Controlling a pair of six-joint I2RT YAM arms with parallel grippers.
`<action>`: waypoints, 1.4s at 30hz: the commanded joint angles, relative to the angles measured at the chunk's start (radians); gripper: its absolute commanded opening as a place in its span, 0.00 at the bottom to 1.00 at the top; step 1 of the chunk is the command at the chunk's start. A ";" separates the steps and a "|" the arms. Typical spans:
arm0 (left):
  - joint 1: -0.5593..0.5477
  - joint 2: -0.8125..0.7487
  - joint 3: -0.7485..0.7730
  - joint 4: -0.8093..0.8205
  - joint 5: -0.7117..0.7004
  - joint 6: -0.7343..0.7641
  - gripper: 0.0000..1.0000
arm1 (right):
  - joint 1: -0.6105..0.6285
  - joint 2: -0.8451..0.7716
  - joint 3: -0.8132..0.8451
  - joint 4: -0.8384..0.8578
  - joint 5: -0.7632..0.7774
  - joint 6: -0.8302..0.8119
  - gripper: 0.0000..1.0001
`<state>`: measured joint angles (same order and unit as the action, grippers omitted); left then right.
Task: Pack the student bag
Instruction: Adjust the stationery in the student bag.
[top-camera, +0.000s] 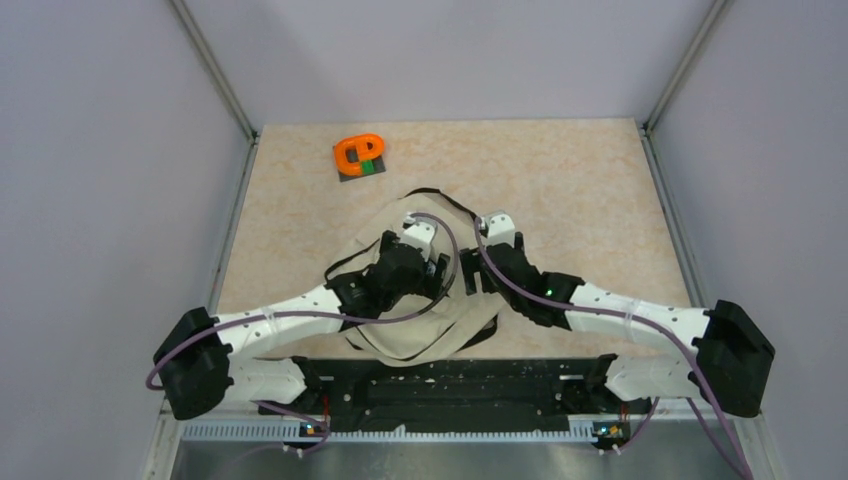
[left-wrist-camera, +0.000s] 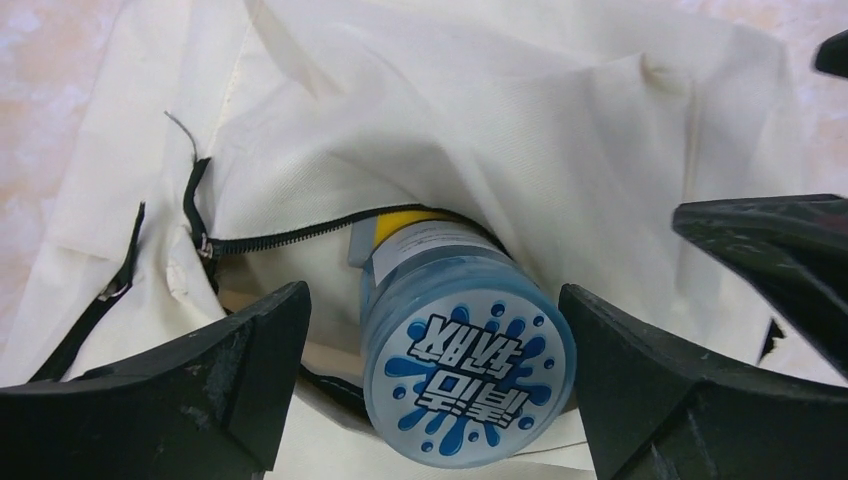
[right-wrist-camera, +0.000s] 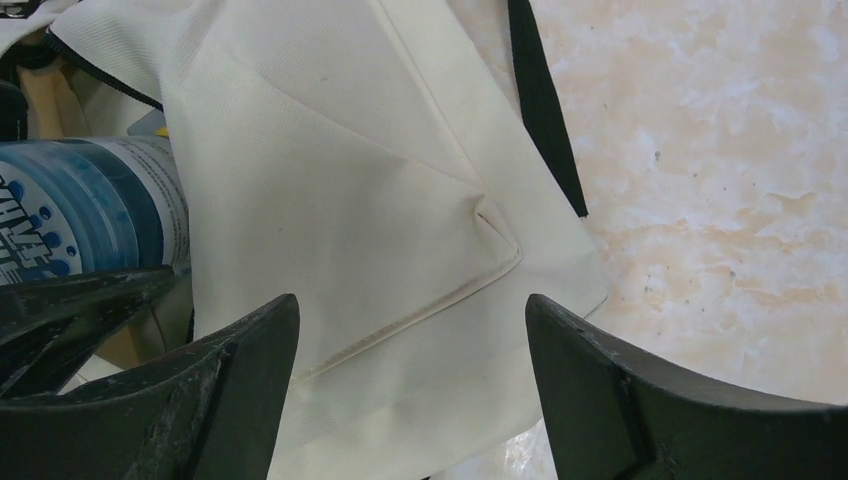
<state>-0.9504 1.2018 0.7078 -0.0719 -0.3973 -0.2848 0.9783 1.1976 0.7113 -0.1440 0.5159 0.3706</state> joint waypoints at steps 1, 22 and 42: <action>-0.005 0.037 0.075 -0.105 -0.089 -0.043 0.98 | -0.012 -0.039 -0.009 0.039 -0.006 0.012 0.82; 0.001 -0.388 -0.361 0.265 -0.159 -0.169 0.00 | 0.128 0.184 0.160 0.226 -0.009 -0.319 0.72; 0.015 -0.360 -0.355 0.299 -0.138 -0.172 0.00 | 0.194 0.470 0.286 0.060 0.347 -0.423 0.77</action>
<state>-0.9375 0.8356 0.3397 0.1574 -0.5224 -0.4698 1.1511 1.6073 0.9165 -0.0086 0.7242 -0.0280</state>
